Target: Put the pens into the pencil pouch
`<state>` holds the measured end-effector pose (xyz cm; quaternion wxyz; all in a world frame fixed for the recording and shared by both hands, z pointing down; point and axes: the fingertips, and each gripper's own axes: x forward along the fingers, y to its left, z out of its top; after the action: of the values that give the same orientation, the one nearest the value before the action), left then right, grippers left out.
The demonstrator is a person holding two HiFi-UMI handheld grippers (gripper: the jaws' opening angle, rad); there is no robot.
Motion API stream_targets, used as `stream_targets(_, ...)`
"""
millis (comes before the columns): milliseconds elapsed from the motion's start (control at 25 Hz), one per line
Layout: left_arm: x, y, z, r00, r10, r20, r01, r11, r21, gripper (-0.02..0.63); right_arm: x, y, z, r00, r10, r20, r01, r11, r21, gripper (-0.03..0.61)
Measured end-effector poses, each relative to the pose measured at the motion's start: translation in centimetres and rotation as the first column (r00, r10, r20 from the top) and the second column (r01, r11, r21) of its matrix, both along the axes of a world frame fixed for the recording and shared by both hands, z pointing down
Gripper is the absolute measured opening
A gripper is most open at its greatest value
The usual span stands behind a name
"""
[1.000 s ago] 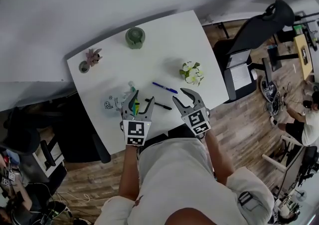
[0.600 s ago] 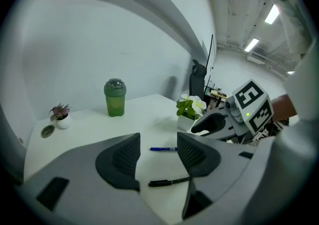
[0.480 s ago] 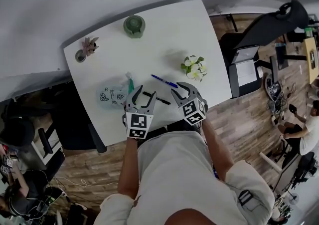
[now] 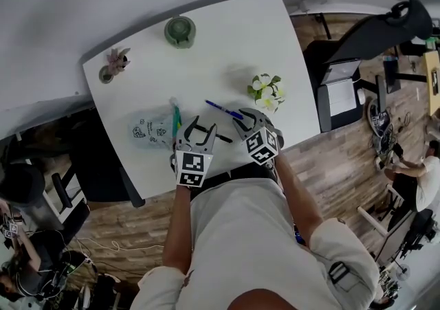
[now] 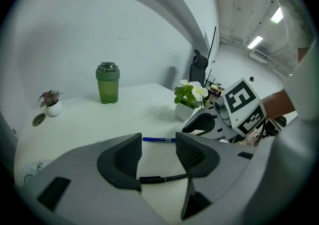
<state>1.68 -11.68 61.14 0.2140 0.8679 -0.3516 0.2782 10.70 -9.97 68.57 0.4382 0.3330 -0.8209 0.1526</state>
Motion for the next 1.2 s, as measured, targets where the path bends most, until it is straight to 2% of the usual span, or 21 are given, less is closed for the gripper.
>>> stream_targets(200, 0.2, 0.1, 0.2, 1.000, -0.001, 0.004, 0.001, 1.000, -0.007, 0.206, -0.3, 0.2, 0.8, 1.000, -0.024, 0.011, 0.025, 0.999, -0.030, 0.102)
stream_targets(280, 0.1, 0.2, 0.2, 1.000, -0.005, 0.006, 0.005, 1.000, -0.008, 0.204, -0.5, 0.5, 0.8, 0.999, -0.038, 0.016, 0.038, 0.999, -0.030, 0.065)
stream_targets(600, -0.6, 0.5, 0.2, 0.999, -0.031, 0.020, 0.031, 1.000, -0.001, 0.202, -0.7, 0.4, 0.0, 0.999, -0.048, 0.024, 0.049, 0.999, -0.020, 0.061)
stream_targets(760, -3.0, 0.5, 0.7, 0.990, -0.106, 0.096, 0.104, 0.994, 0.027, 0.201, -1.7, 0.2, -1.8, 0.996, -0.075, 0.045, 0.074, 0.997, 0.007, 0.061)
stream_targets(880, -5.5, 0.6, 1.2, 0.969, -0.168, 0.180, 0.161, 0.986, 0.053, 0.199, -2.9, 0.2, -2.8, 0.991, -0.117, 0.058, 0.116, 0.993, 0.022, 0.061)
stream_targets(1200, -10.2, 2.0, 2.7, 0.916, -0.272, 0.295, 0.266, 0.962, 0.062, 0.199, -5.4, 1.2, -4.0, 0.972, -0.223, 0.069, 0.222, 0.975, 0.019, 0.061)
